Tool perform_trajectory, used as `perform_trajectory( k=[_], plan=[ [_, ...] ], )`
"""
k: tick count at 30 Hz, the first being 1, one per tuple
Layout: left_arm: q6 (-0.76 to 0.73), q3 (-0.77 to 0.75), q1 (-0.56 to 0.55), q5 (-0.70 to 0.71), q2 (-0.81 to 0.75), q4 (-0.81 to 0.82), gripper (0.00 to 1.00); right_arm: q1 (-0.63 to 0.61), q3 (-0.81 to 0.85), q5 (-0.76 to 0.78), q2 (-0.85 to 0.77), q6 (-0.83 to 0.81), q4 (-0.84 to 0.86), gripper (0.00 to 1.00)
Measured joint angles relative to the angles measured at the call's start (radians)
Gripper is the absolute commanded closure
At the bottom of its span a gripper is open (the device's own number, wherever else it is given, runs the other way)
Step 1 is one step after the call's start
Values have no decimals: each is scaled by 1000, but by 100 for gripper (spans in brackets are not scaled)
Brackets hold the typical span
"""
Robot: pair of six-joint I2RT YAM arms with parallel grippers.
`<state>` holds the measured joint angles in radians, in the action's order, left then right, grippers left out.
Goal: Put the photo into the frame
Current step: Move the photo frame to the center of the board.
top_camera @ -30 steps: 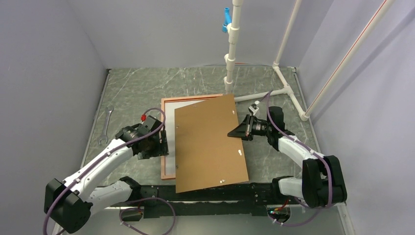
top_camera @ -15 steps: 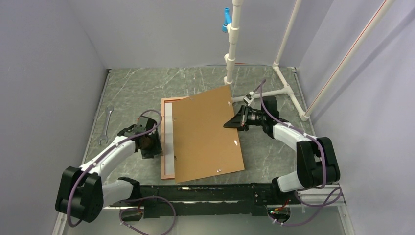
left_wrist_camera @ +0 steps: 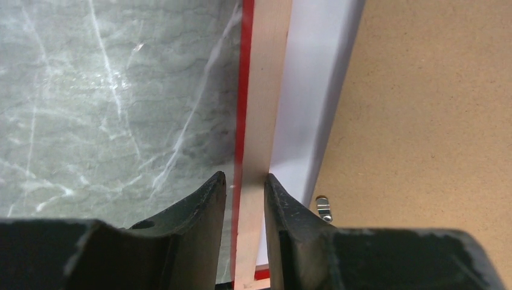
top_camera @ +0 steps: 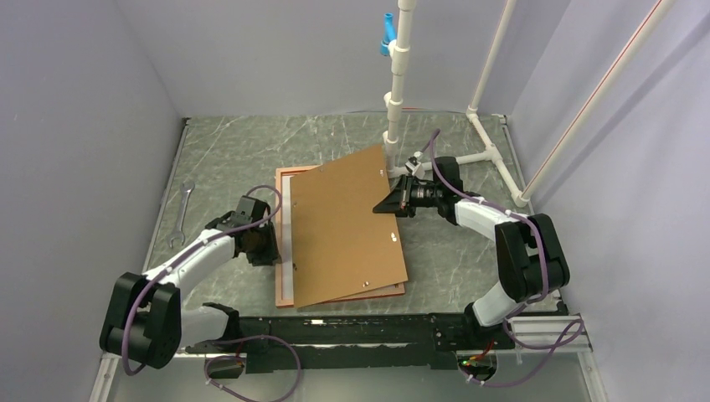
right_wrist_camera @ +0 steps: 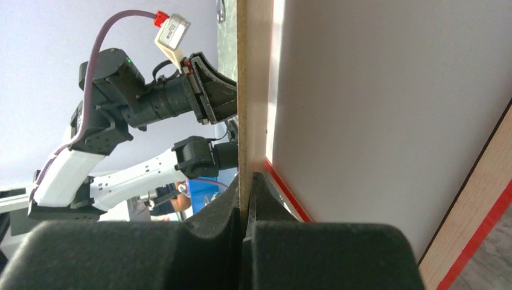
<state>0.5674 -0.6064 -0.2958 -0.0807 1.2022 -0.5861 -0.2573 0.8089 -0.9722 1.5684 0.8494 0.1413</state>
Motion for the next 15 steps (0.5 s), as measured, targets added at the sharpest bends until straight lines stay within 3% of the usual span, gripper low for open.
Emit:
perform_trajectory(
  k=[9, 15],
  plan=[
    [-2, -7, 0, -13, 49, 24, 68, -1, 15, 29, 25, 38, 1, 100],
    [-9, -5, 0, -3, 60, 35, 50, -16, 40, 60, 25, 40, -14, 100]
  ],
)
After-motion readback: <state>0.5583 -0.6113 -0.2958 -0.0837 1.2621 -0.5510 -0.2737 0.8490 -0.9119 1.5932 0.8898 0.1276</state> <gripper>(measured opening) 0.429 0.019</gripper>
